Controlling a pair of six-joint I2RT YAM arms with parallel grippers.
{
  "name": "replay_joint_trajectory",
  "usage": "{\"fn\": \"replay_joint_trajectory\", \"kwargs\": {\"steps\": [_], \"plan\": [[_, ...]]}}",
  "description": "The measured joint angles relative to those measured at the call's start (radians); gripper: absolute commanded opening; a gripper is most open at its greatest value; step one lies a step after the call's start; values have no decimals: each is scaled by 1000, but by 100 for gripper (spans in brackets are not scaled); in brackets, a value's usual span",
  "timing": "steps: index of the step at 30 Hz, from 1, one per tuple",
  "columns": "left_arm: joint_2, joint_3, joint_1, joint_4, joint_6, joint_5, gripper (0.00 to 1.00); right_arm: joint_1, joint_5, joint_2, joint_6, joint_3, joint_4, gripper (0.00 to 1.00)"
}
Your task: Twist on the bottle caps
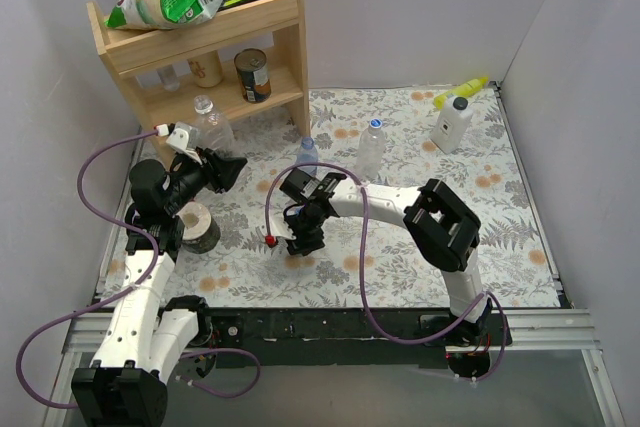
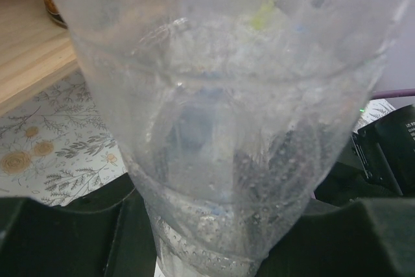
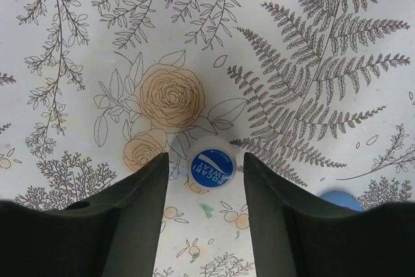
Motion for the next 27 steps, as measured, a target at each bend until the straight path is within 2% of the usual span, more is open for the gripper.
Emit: {"fn": "replay_joint_trajectory", "kwargs": {"steps": [3,24,27], "plan": [[0,-2,0,3,-3,1,0,7,3,0,0,0,1,51],[4,-29,0,14,-8,21,1,10,47,1,3,-30,52,49],[4,-32,0,18,-8,23,1,13,47,1,6,-30,55,43]]}}
